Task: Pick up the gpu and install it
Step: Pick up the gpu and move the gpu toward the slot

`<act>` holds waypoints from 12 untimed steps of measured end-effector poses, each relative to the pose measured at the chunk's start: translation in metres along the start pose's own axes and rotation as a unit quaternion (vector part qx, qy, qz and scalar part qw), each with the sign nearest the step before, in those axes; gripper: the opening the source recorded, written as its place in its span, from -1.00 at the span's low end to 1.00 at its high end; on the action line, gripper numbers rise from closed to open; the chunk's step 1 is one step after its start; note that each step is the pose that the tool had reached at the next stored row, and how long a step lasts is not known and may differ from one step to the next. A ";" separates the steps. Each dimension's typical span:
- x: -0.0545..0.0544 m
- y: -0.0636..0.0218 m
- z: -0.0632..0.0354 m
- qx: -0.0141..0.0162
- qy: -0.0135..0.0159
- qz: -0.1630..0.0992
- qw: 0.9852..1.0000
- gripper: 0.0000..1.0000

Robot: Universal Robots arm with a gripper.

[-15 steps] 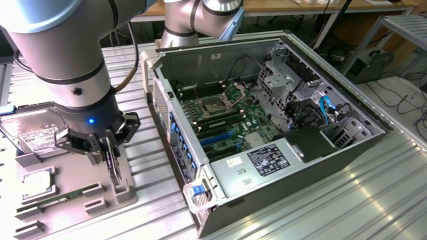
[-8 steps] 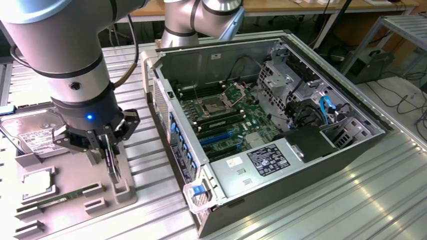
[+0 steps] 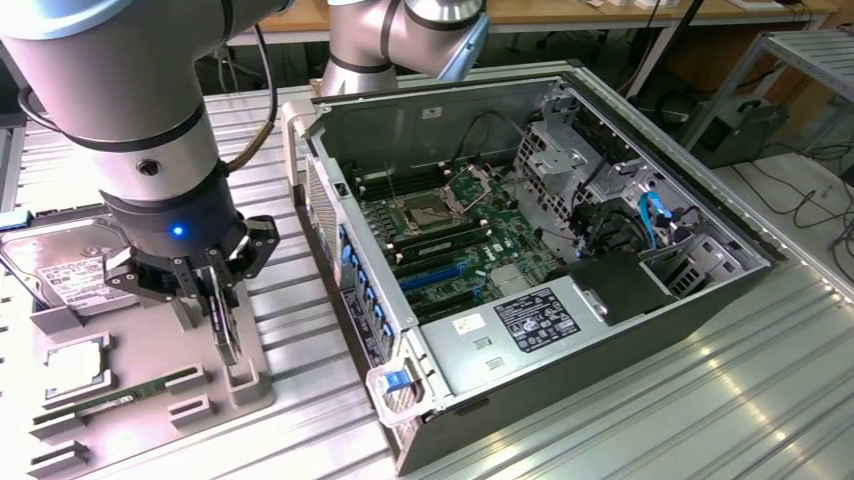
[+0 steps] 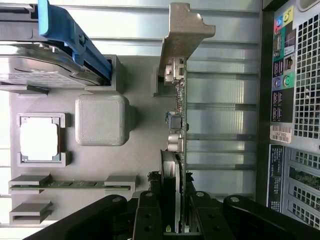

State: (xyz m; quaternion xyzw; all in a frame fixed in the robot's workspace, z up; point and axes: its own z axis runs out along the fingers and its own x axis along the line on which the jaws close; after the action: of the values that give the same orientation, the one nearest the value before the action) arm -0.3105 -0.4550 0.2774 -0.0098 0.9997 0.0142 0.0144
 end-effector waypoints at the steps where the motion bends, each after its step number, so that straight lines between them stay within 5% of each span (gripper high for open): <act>1: 0.000 0.0000 -0.0003 0.000 0.000 0.000 1.000 -0.45; 12: 0.000 0.0002 -0.0063 0.000 0.000 0.000 1.000 -0.45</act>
State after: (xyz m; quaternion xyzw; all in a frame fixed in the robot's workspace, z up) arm -0.3105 -0.4550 0.2837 -0.0098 0.9997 0.0142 0.0145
